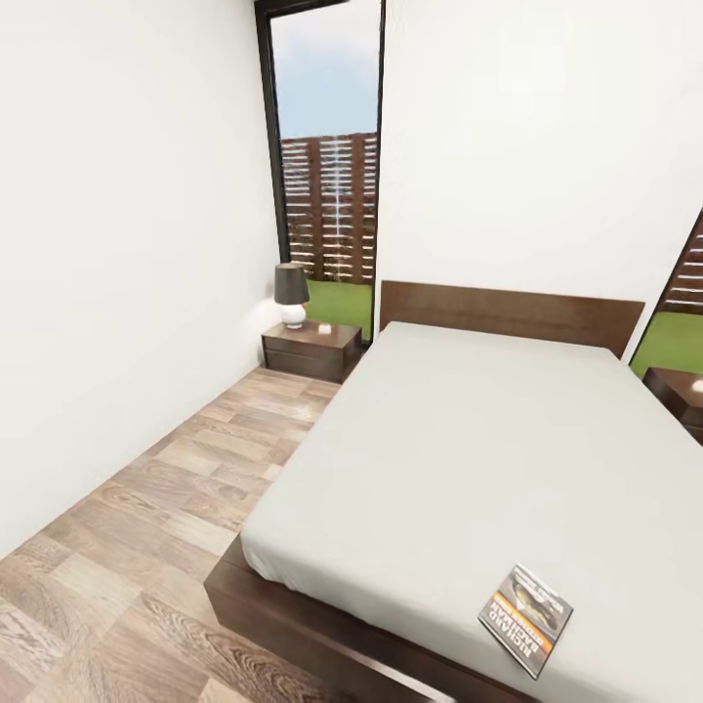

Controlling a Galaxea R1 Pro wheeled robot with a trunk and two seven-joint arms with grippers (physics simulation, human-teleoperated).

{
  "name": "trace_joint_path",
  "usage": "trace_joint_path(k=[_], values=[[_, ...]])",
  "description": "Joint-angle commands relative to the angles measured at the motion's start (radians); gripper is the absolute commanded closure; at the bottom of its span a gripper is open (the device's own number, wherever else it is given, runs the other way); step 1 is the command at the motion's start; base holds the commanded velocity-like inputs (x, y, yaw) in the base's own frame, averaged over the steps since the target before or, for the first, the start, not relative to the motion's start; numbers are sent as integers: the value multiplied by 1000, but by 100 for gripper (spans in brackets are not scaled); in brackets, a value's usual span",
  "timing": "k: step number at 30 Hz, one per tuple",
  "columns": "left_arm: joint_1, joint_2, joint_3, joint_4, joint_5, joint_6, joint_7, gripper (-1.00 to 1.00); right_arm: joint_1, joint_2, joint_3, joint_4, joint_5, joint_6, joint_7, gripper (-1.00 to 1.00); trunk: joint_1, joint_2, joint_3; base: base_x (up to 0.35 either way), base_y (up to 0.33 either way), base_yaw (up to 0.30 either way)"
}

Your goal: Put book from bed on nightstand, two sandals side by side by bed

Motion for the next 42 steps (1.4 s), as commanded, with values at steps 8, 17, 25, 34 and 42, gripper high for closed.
trace_joint_path(k=[8, 17, 25, 34, 42], values=[[0, 0, -9, 0, 6, -2, 4, -100, -1, -3, -9, 1, 9, -6, 3, -100, 31, -57, -26, 0, 0, 0], [0, 0, -9, 0, 6, -2, 4, -100, 0, -10, -9, 1, 7, -8, 9, -100, 65, -120, -54, 0, 0, 0], [0, 0, -9, 0, 6, -2, 4, -100, 0, -25, -11, 6, 5, -9, 21, -100, 96, -176, -79, 0, 0, 0], [0, 0, -8, 0, 6, -2, 4, -100, 1, -42, -23, 23, 4, -9, 82, -100, 115, -211, -95, 0, 0, 0], [0, -1, -7, 0, 6, -1, 4, -100, 1, -55, -127, 27, 6, -8, 223, -100, 115, -211, -95, 0, 0, 0]])
